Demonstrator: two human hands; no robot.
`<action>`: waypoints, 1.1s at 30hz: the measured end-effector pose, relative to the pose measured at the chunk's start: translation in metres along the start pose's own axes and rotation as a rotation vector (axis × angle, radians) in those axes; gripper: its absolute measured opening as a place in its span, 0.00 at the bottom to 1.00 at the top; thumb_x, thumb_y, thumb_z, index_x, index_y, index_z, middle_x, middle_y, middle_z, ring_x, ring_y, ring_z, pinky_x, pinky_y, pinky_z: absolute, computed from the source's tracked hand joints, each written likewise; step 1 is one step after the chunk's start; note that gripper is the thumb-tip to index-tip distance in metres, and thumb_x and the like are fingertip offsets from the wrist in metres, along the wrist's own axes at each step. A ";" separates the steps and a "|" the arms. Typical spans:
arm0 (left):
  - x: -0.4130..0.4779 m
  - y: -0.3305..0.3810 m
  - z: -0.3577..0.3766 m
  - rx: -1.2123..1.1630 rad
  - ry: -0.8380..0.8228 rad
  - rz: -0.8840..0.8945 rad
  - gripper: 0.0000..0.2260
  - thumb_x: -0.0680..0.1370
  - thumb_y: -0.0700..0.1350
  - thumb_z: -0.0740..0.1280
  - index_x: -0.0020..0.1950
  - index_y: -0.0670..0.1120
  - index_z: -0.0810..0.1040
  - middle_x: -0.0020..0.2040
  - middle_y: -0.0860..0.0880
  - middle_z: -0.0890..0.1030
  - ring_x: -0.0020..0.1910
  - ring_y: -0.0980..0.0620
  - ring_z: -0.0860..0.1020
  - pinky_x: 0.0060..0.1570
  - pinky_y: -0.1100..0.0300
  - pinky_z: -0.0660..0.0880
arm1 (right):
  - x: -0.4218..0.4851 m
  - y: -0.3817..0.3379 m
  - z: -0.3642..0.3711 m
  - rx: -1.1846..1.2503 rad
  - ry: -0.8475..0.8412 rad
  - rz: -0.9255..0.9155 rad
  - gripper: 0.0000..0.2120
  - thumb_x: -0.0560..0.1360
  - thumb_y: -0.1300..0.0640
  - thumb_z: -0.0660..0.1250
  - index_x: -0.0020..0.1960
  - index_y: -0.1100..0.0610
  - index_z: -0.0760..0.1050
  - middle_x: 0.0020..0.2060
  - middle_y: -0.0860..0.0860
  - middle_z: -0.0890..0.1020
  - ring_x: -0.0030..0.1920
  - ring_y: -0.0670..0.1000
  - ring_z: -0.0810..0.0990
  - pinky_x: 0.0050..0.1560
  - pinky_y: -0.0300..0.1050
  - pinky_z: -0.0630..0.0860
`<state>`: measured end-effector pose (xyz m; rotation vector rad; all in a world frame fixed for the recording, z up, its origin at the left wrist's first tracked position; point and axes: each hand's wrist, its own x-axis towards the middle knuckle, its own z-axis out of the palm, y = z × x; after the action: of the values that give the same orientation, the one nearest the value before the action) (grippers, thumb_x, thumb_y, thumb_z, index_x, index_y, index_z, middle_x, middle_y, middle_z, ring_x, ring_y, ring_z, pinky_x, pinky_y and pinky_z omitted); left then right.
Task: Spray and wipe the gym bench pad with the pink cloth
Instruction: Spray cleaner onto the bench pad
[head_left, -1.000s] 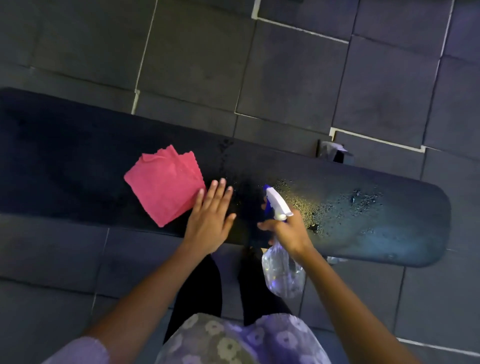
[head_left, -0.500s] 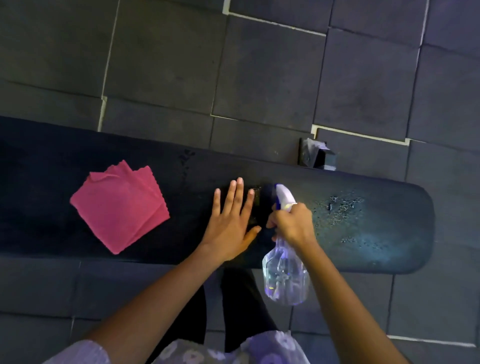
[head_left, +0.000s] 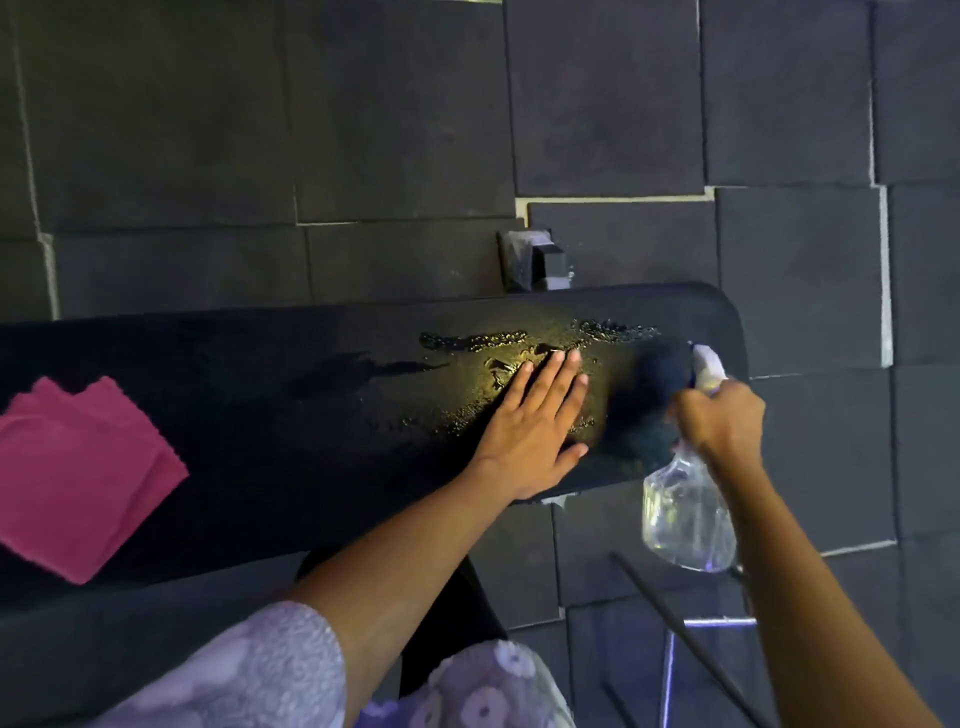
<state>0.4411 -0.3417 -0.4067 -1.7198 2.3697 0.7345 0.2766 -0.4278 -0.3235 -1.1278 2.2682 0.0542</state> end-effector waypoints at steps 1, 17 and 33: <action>-0.001 0.003 0.004 0.020 0.001 0.002 0.35 0.80 0.61 0.52 0.79 0.43 0.44 0.78 0.40 0.39 0.78 0.42 0.39 0.76 0.42 0.44 | 0.004 0.008 -0.002 -0.008 0.004 0.014 0.13 0.56 0.56 0.61 0.39 0.59 0.76 0.37 0.62 0.81 0.38 0.65 0.81 0.43 0.58 0.82; -0.145 -0.094 0.029 0.067 0.189 -0.417 0.30 0.79 0.58 0.55 0.78 0.47 0.57 0.79 0.42 0.52 0.78 0.44 0.50 0.74 0.38 0.49 | -0.167 0.016 0.132 -0.120 -0.564 -0.380 0.11 0.63 0.55 0.63 0.42 0.55 0.64 0.46 0.60 0.81 0.48 0.65 0.78 0.39 0.46 0.65; -0.217 -0.180 0.008 -0.080 0.284 -0.539 0.25 0.79 0.54 0.56 0.74 0.46 0.66 0.77 0.43 0.60 0.76 0.44 0.59 0.73 0.40 0.51 | -0.224 -0.087 0.138 0.378 -0.501 -0.660 0.21 0.61 0.64 0.70 0.51 0.49 0.77 0.41 0.46 0.81 0.36 0.52 0.77 0.42 0.53 0.78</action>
<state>0.6806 -0.1930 -0.3891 -2.4837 1.8803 0.5273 0.5123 -0.2841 -0.2994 -1.4013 1.3278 -0.3069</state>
